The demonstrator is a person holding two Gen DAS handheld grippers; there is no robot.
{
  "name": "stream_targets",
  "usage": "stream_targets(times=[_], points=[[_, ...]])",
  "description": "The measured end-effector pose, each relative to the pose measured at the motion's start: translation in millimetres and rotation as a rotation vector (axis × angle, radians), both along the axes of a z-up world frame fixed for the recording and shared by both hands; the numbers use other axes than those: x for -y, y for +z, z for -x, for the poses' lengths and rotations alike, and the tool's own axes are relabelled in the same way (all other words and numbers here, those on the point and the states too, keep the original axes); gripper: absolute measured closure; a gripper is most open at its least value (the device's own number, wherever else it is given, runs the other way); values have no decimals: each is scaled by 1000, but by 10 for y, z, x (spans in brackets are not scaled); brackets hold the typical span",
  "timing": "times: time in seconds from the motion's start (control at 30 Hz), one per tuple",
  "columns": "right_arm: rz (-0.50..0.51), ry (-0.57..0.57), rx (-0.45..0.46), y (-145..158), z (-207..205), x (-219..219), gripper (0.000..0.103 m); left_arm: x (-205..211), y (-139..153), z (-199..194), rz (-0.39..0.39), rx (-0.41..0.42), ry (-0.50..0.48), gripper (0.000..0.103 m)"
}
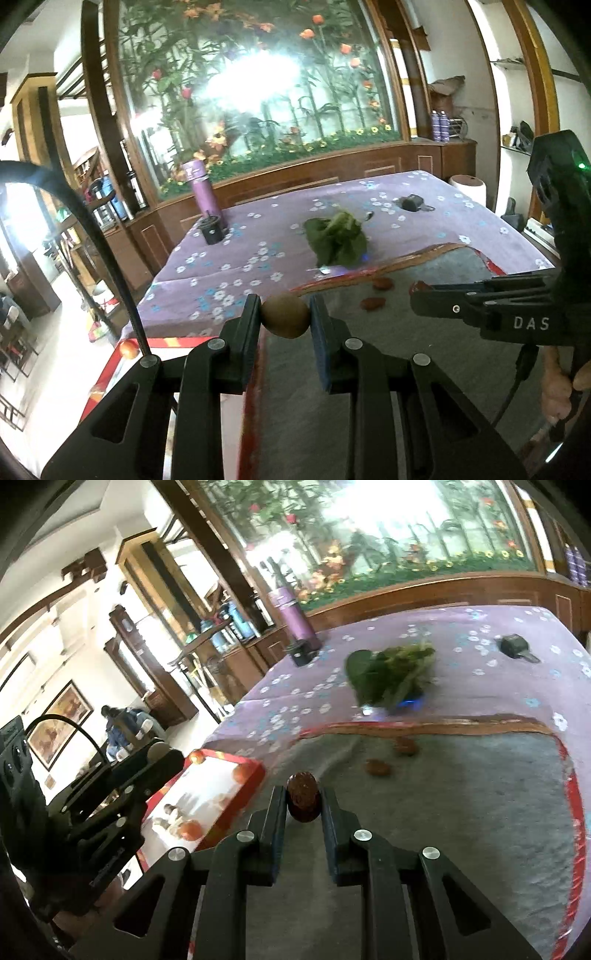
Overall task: Organize fruits
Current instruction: 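Carry date and kiwi over the white tray while the left gripper opens to drop the kiwi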
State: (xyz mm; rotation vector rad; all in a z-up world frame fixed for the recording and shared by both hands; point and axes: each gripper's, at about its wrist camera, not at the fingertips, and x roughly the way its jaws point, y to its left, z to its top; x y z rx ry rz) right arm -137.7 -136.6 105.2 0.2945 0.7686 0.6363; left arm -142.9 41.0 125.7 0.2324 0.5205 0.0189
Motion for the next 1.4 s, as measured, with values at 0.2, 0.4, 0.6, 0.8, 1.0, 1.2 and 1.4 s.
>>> stream_targets(times=[0.2, 0.4, 0.6, 0.8, 1.0, 1.2, 1.4], points=[[4, 66, 5, 43, 84, -365, 84, -337, -2, 91, 26, 15, 64, 79], [21, 122, 7, 47, 137, -716, 84, -711, -25, 181, 54, 27, 127, 79], [33, 174, 6, 58, 162, -1081, 84, -1021, -71, 241, 76, 27, 180, 79], [50, 230, 14, 59, 164, -1466, 84, -1229, -135, 305, 88, 24, 216, 79], [72, 288, -4, -62, 153, -1880, 84, -1424, -222, 319, 101, 9, 253, 79], [82, 321, -36, -229, 85, -2216, 84, -1597, -354, 292, 101, -21, 297, 79], [102, 352, -62, -373, 104, -2429, 84, -1754, -508, 262, 80, -52, 347, 79]])
